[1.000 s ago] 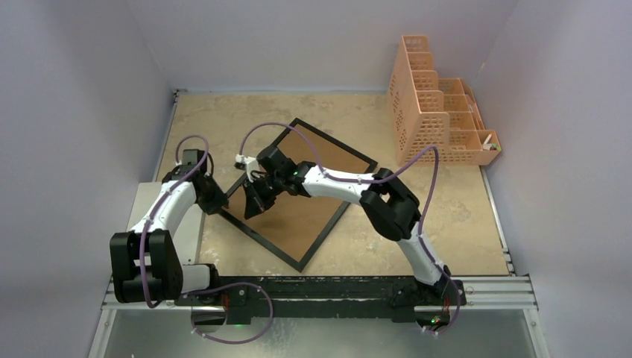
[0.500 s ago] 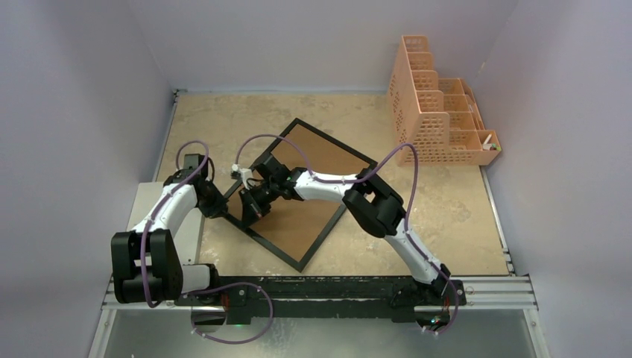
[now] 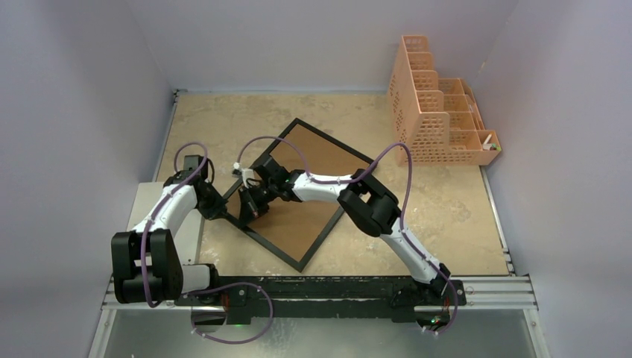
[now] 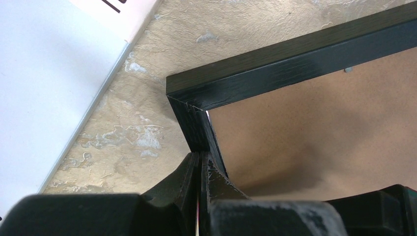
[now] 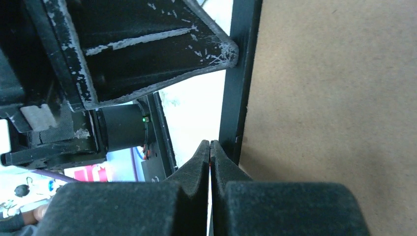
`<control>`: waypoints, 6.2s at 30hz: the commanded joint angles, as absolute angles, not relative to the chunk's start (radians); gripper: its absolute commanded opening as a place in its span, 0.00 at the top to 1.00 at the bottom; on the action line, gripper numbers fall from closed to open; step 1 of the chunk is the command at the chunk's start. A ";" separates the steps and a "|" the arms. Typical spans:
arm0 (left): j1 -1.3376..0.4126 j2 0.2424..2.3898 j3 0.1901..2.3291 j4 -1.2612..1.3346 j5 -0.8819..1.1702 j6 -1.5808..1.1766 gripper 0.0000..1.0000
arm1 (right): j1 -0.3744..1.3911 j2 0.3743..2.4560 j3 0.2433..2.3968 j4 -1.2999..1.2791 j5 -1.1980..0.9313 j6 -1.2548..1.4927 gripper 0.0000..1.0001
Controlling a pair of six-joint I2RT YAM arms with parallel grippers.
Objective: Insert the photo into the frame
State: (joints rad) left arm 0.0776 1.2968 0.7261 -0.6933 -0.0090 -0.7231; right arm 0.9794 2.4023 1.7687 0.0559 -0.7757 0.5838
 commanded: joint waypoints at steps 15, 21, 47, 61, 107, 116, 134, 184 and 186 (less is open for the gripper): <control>0.084 1.353 0.719 -0.716 -0.014 -0.732 1.00 | 0.933 2.445 1.776 0.014 -0.611 0.664 1.00; 0.084 1.356 0.718 -0.715 -0.018 -0.731 1.00 | 0.933 2.381 1.710 0.207 -0.713 0.671 1.00; 0.084 1.361 0.716 -0.712 -0.018 -0.730 1.00 | 0.966 2.424 1.760 0.145 -0.732 0.689 1.00; 0.084 1.359 0.716 -0.716 -0.025 -0.732 1.00 | 0.925 2.502 1.774 -0.064 -0.646 0.668 1.00; 0.084 1.361 0.719 -0.724 -0.041 -0.736 1.00 | 0.868 2.526 1.706 -0.212 -0.274 0.432 1.00; 0.084 1.357 0.718 -0.703 -0.006 -0.725 1.00 | 0.868 2.444 1.685 -0.168 -0.278 0.401 1.00; 0.083 1.246 0.791 -0.634 0.401 -0.582 0.59 | 0.926 2.000 1.335 0.022 -0.788 0.340 0.88; 0.023 1.375 0.718 -0.761 0.132 -0.675 0.75 | 0.861 2.264 1.293 -0.136 -0.548 0.284 0.99; 0.023 1.374 0.718 -0.763 0.129 -0.677 0.75 | 0.852 2.265 1.292 -0.138 -0.544 0.280 0.99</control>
State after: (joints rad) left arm 0.0322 1.3666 0.7086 -0.7486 0.1982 -0.6960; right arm 0.9253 2.1612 1.3422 0.0185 -0.8589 0.4061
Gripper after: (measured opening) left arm 0.293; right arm 0.018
